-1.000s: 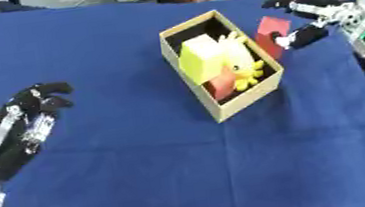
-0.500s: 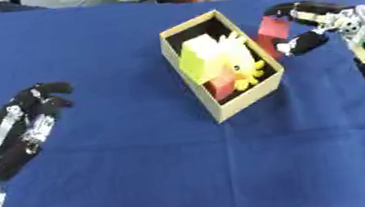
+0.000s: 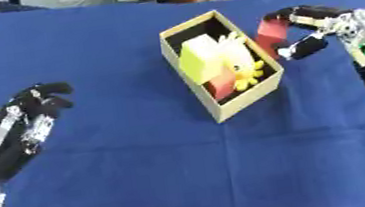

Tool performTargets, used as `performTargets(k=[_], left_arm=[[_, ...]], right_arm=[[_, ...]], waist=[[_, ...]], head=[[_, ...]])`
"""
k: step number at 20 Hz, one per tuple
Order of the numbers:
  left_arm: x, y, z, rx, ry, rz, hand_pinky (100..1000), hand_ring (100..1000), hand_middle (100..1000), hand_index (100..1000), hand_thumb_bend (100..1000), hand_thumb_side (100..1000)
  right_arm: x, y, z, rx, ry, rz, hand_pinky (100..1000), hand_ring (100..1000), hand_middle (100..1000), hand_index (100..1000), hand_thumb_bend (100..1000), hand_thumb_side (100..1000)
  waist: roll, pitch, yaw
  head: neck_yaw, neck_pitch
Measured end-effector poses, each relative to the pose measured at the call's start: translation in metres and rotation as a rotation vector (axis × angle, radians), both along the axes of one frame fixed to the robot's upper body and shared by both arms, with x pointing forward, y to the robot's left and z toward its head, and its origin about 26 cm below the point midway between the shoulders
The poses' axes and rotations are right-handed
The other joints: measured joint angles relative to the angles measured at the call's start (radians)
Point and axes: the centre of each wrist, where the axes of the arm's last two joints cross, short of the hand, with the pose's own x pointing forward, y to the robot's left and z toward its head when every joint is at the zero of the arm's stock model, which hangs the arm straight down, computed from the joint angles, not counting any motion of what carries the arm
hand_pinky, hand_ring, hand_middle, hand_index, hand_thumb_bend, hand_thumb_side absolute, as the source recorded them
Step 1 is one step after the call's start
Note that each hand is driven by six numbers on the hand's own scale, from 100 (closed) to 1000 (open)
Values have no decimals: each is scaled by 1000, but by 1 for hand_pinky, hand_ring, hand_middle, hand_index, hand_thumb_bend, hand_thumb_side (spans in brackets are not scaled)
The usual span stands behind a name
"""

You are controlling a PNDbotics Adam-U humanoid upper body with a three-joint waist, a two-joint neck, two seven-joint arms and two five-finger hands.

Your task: Pick up objects on the table and place them in the box.

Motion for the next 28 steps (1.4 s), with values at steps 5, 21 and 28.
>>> performTargets(k=[5,21,28], left_arm=[[0,0,0,1,2,0,853,708,750,845,100,833],[0,0,0,0,4,-2,854,706,750,845,100,834],[0,0,0,0,6,-7,853,705,750,845,100,833]], right_arm=[[0,1,1,20,-65,-9,729,607,565,1000,100,201],[2,32,61,220,-401,215,700,569,496,966,100,203],[0,68,77,188,-354,389,719,602,545,984,100,198]], waist=[[0,0,0],[0,0,-3],[0,0,2]], head=[[0,0],[0,0],[-5,0]])
